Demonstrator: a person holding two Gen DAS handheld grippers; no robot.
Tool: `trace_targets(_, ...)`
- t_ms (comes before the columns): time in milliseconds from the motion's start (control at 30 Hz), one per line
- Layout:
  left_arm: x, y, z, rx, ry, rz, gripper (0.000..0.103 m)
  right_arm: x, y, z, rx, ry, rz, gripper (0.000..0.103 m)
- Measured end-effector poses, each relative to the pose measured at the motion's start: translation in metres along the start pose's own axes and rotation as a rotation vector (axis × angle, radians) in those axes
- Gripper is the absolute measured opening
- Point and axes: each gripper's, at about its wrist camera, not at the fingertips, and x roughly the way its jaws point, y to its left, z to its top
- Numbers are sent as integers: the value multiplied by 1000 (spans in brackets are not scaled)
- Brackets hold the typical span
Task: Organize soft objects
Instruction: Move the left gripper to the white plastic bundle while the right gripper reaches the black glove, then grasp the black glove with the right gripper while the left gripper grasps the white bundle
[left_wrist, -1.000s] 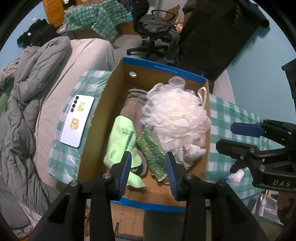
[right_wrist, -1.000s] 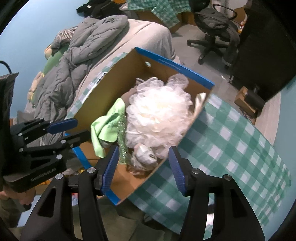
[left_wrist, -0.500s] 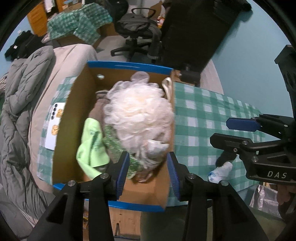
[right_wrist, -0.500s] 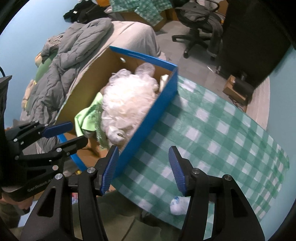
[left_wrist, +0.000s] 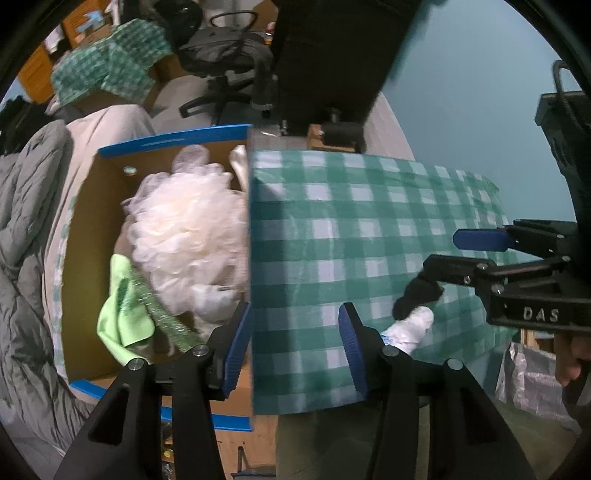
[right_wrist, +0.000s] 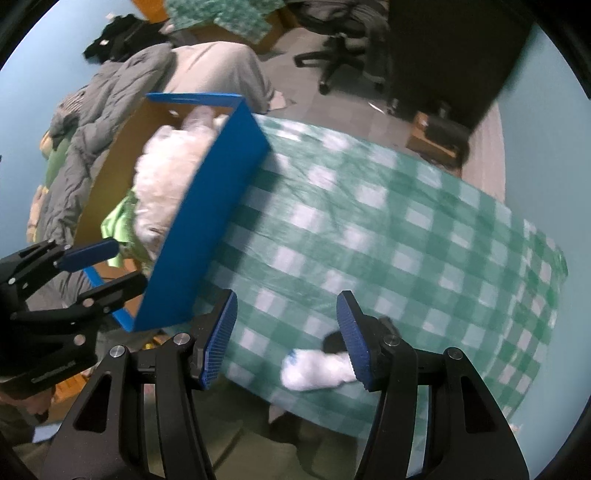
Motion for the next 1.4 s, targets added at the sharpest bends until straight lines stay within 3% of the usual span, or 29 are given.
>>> trace_targets(567,55,-80,-12,181,113,-48,65,27,-89,-53,183,99,-47,56)
trace_targets(967,93,-87,-24,175,175,-60,70,69,-97,-64,213,110,-23,57)
trace_targets(1400,102,-86,-28,161,195,-56,71,102,-88,-61,185,127,-88,56)
